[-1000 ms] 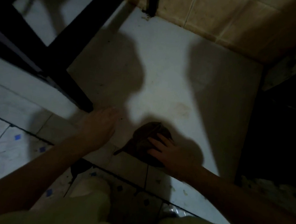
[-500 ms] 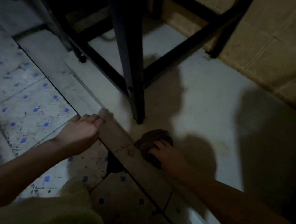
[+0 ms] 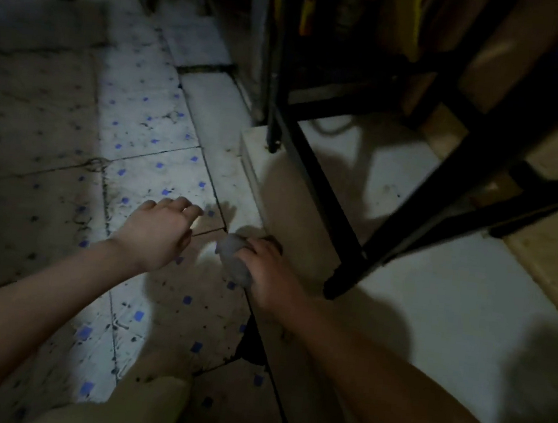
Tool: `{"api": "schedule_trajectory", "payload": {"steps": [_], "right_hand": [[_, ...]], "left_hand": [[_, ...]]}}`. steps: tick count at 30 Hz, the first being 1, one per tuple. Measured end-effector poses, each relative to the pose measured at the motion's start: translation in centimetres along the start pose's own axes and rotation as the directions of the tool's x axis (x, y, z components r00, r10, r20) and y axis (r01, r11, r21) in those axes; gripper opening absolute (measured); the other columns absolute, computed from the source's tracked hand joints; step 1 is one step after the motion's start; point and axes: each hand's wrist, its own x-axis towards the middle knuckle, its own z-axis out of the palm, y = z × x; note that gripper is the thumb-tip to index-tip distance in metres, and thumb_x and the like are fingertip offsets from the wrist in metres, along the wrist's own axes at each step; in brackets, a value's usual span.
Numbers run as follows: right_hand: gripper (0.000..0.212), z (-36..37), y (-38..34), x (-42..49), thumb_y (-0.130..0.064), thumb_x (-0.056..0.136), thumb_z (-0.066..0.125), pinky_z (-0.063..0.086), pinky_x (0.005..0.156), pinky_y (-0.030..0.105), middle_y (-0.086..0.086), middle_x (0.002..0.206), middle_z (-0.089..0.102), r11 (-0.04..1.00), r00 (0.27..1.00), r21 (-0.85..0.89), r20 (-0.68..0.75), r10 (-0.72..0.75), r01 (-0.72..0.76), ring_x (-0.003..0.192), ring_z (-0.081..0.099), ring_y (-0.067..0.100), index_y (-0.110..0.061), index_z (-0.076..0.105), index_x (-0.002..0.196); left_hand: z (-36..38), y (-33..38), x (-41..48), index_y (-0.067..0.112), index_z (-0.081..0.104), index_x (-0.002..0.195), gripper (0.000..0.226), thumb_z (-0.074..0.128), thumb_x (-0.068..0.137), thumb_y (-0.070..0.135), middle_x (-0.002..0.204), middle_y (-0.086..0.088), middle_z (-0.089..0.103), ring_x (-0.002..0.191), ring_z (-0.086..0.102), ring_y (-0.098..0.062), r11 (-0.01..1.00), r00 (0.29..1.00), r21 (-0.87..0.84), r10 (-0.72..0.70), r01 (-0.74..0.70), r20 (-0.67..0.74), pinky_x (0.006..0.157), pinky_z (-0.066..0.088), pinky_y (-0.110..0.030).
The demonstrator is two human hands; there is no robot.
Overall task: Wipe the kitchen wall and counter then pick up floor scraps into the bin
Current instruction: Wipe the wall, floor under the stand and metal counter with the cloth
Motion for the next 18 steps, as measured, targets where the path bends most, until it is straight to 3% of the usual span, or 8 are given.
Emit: {"api": "schedule_trajectory", "payload": {"steps": [4, 10, 16, 18], "right_hand": [[0.056, -2.5, -3.1, 4.2, -0.001, 0.077, 0.065, 0.037, 0.102, 0.045, 0.008, 0.148, 0.025, 0.996, 0.999, -0.077, -0.027, -0.044, 0.041, 0.135, 0.022, 0.028, -0.011, 0.044, 0.129], [0.050, -6.9, -7.4, 7.4, 0.001, 0.080, 0.057, 0.034, 0.104, 0.039, 0.007, 0.150, 0.024, 0.996, 0.995, -0.061, -0.075, -0.071, 0.067, 0.137, 0.021, 0.027, -0.012, 0.045, 0.127], [0.044, -14.5, -13.6, 8.4, 0.003, 0.084, 0.051, 0.040, 0.097, 0.042, 0.009, 0.136, 0.040, 1.000, 0.993, -0.008, -0.117, -0.024, 0.023, 0.125, 0.036, 0.029, -0.014, 0.051, 0.124], [0.049, -18.5, -16.0, 8.5, 0.004, 0.079, 0.053, 0.041, 0.098, 0.040, 0.009, 0.138, 0.038, 0.996, 0.998, -0.077, -0.048, -0.043, 0.039, 0.127, 0.035, 0.031, -0.013, 0.050, 0.124]], "left_hand": [[-1.7, -4.6, -0.7, 0.021, 0.038, 0.138, 0.043, 0.045, 0.096, 0.029, 0.139, -0.004, 0.043, 0.122, 0.047, -0.027, 0.993, 0.994, -0.052, -0.107, 0.107, -0.006, 0.096, 0.040, -0.039], [-5.8, -10.7, -2.3, 0.021, 0.039, 0.137, 0.043, 0.044, 0.096, 0.031, 0.136, -0.005, 0.046, 0.121, 0.048, -0.027, 0.974, 0.976, -0.074, -0.216, 0.216, 0.010, 0.096, 0.039, -0.038], [-14.4, -15.0, -4.7, 0.019, 0.042, 0.133, 0.042, 0.045, 0.093, 0.029, 0.130, -0.006, 0.049, 0.117, 0.050, -0.027, 0.953, 0.954, -0.061, -0.293, 0.297, 0.059, 0.092, 0.040, -0.036], [-18.3, -16.2, -5.2, 0.017, 0.043, 0.131, 0.038, 0.042, 0.094, 0.029, 0.127, -0.007, 0.050, 0.114, 0.051, -0.027, 0.950, 0.950, -0.043, -0.308, 0.310, 0.062, 0.089, 0.041, -0.037]]}}
